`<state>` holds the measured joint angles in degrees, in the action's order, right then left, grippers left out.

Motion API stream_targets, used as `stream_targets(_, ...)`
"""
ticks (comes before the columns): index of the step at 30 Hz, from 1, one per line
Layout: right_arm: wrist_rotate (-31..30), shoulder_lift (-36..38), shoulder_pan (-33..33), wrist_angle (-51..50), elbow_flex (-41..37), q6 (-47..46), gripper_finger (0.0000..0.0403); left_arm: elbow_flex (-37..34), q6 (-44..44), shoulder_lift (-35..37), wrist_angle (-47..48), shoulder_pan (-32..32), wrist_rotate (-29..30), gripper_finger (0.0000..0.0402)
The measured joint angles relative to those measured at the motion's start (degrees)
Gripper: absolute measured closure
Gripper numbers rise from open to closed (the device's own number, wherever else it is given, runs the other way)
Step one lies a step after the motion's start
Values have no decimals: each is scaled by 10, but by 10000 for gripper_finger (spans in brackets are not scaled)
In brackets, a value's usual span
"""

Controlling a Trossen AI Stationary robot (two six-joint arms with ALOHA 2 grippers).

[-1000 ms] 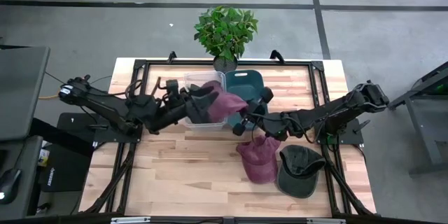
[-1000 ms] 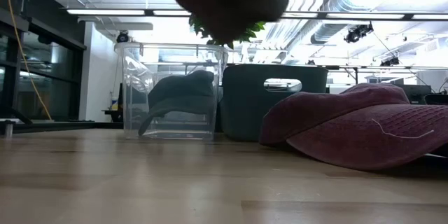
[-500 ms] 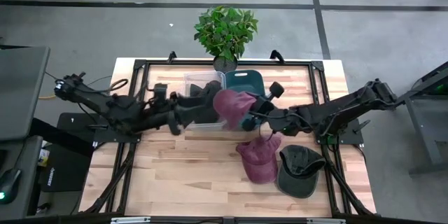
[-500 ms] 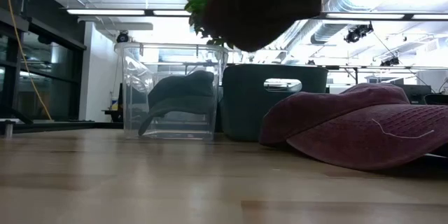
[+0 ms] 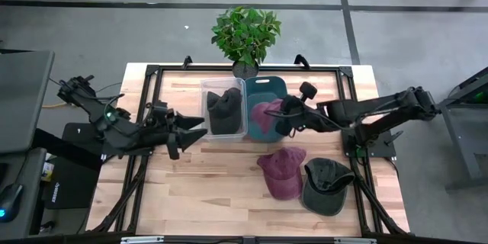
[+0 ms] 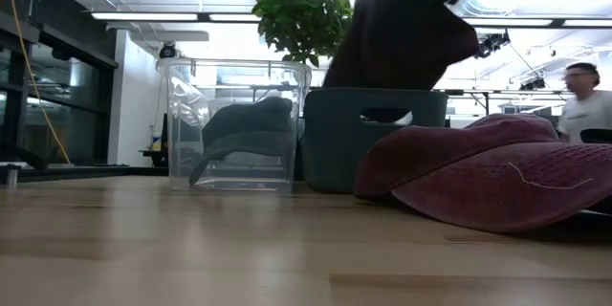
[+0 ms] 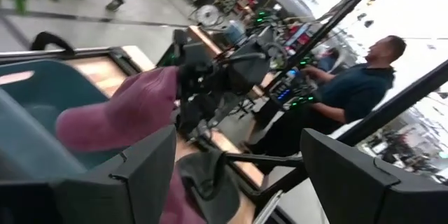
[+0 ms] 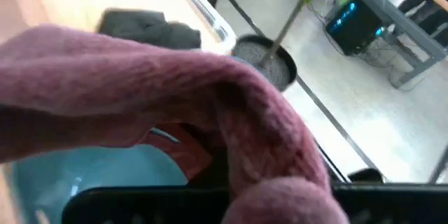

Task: Pick & Place hat
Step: Put the left red cap into the blue bin

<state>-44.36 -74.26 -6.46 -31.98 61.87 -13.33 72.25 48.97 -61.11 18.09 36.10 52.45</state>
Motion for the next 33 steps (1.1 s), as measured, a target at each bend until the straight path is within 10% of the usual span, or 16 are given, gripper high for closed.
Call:
stream_targets(15, 127, -50, 126, 48, 4, 81, 402, -1, 79, -1, 95, -1, 24, 112)
stream_targets(33, 80, -164, 163, 83, 4, 83, 403, -1, 98, -1, 108, -1, 28, 112)
